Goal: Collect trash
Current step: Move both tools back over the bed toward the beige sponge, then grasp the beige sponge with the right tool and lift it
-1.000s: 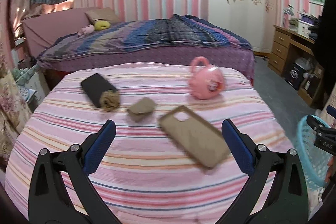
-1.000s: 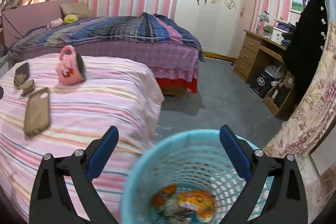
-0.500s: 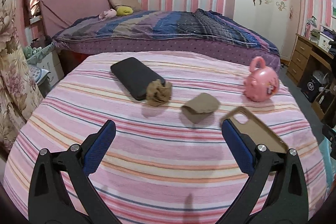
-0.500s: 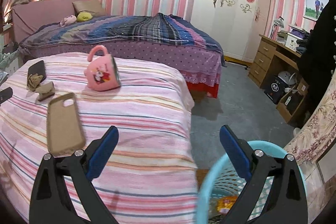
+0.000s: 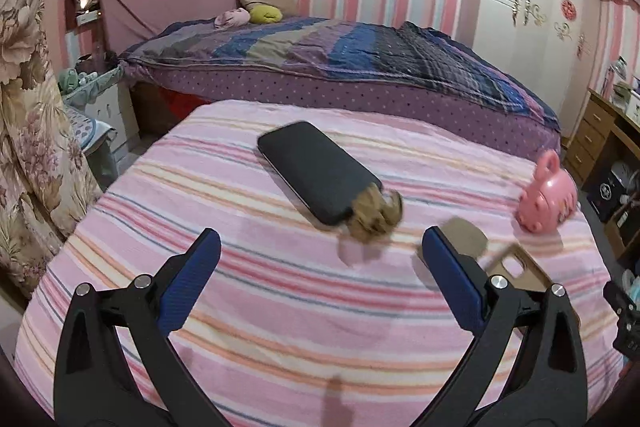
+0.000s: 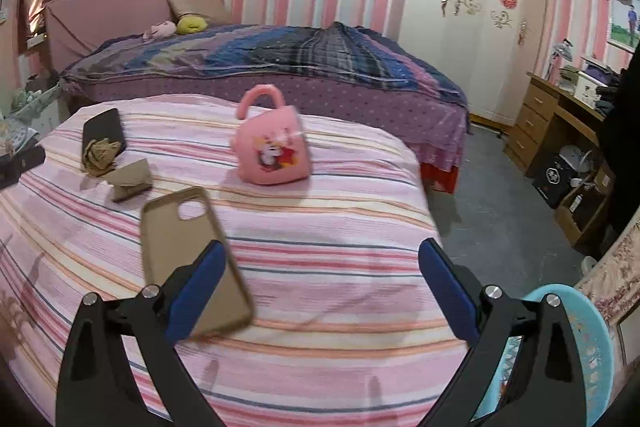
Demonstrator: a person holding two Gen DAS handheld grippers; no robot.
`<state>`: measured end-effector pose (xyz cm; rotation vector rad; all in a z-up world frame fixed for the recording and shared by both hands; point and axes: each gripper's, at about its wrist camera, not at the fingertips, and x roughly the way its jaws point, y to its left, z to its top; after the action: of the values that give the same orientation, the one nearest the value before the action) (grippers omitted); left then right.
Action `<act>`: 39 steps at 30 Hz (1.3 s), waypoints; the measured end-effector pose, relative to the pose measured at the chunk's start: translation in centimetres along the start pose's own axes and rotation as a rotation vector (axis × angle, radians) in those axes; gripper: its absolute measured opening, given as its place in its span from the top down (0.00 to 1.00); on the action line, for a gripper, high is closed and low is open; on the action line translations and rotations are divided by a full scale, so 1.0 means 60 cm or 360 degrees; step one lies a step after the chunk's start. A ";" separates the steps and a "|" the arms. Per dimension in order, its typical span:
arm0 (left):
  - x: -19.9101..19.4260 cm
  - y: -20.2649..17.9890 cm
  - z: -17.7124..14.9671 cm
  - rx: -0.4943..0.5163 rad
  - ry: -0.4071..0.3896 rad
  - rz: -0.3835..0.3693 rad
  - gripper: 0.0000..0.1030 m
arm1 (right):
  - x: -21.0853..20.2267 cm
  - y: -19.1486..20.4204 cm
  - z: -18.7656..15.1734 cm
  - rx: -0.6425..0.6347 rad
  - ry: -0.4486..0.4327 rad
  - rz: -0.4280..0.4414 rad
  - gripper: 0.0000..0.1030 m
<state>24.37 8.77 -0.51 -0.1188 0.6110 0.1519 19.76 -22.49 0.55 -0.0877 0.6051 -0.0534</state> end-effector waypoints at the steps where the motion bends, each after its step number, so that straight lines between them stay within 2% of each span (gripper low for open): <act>1: 0.003 0.005 0.005 -0.0013 -0.0006 0.0003 0.05 | 0.001 0.009 0.012 0.0000 -0.0002 0.0023 0.08; 6: 0.020 0.020 0.019 -0.0035 0.0007 0.0017 0.05 | 0.021 0.044 0.046 -0.0030 -0.0029 0.0089 0.08; 14: 0.059 0.021 0.030 0.0069 0.0062 0.0054 0.05 | 0.092 0.120 0.093 -0.0116 0.0006 0.0243 0.08; 17: 0.075 0.028 0.034 0.0129 0.0087 0.0105 0.05 | 0.103 0.136 0.102 -0.0136 0.0034 0.0285 0.08; 25: 0.100 0.067 0.041 0.0157 0.0129 0.0113 0.05 | 0.150 0.194 0.082 -0.0170 0.0122 0.0459 0.08; 28: 0.115 0.075 0.042 0.0166 0.0142 0.0159 0.05 | 0.158 0.219 0.082 -0.0220 0.0151 0.0489 0.08; 34: 0.129 0.103 0.050 0.0055 0.0172 0.0121 0.05 | 0.158 0.260 0.078 -0.0355 0.0145 0.0522 0.09; 37: 0.133 0.107 0.051 0.0027 0.0182 0.0105 0.05 | 0.163 0.270 0.077 -0.0400 0.0169 0.0544 0.19; 39: 0.135 0.105 0.050 0.0031 0.0190 0.0101 0.05 | 0.162 0.272 0.077 -0.0405 0.0172 0.0574 0.31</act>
<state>31.48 16.32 -3.20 -0.0899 0.7352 0.2012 30.75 -6.69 -2.75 -0.2218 0.7261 0.3708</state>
